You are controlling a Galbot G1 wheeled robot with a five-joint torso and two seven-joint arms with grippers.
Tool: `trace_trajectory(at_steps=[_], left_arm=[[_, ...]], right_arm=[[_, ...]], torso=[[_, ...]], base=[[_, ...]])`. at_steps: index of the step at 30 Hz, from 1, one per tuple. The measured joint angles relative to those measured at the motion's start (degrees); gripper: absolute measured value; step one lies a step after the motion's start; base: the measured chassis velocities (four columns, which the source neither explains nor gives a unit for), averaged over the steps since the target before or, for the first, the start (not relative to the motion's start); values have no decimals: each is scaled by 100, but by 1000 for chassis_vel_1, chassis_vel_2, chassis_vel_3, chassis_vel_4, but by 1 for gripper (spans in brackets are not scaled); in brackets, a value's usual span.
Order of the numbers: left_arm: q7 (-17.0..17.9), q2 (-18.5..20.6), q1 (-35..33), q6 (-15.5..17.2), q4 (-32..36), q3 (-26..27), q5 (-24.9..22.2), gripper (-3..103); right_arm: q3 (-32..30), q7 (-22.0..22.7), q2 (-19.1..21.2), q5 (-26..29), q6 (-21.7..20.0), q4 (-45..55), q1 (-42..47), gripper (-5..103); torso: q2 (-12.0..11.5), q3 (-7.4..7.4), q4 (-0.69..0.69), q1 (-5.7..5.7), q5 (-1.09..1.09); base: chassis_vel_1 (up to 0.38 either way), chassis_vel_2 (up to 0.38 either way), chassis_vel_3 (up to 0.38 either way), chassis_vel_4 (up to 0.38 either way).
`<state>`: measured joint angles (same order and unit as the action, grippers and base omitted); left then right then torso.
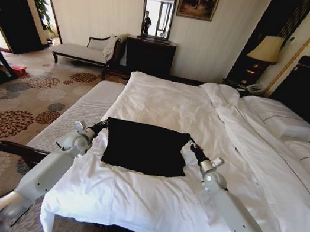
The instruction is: Fold the clothes on the bed.
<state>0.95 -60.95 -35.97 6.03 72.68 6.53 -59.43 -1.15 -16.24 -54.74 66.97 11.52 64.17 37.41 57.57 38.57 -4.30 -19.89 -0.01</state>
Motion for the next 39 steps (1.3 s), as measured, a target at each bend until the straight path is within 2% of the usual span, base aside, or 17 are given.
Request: trace_trajectory(at_steps=[2,8,16,18,19,23,27,32,39], left_arm=[[-99,-158,117,-192,-332,-84,214,1],[-206,-221,155,-376,-543,-157,374,1],[-468,274,-85,-754,-12,-173,427,1],[-629,502,-335,-1043,300,-158,490,1],[-629,502,-335,-1043,300,-158,490,1],[-981,701,-815,-1479,703,-34,545,1],[-1240,783,-1144,-1649,935,64,572,1],[-1578,987,-1617,-1678,1133,151,604,1],[-1671,1124,-2020,-1677,1137,250,739,1]], right_arm=[[181,-60,-125,-127,46,-386,-215,0],[363,-72,-249,-318,78,-703,-381,0],[187,58,16,-310,174,218,26,0],[-33,126,136,-320,300,740,456,0],[-33,126,136,-320,300,740,456,0],[-449,205,211,-404,425,1284,1285,0],[-690,201,260,-500,445,1552,1749,0],[-904,131,349,-701,500,1788,2289,0],[-998,114,360,-853,530,2020,2689,0]], torso=[[0,0,-2,0,1],[0,0,-1,0,1],[0,-2,-2,2,0],[1,-2,0,3,0],[1,-2,0,3,0],[0,-3,-2,4,1],[1,-3,-2,4,1],[1,-3,-2,4,0],[1,-2,-1,4,0]], base=[[0,0,0,0],[0,0,0,0],[0,0,0,0],[0,0,0,0],[0,0,0,0],[0,0,0,0],[0,0,0,0],[0,0,0,0],[0,0,0,0]])
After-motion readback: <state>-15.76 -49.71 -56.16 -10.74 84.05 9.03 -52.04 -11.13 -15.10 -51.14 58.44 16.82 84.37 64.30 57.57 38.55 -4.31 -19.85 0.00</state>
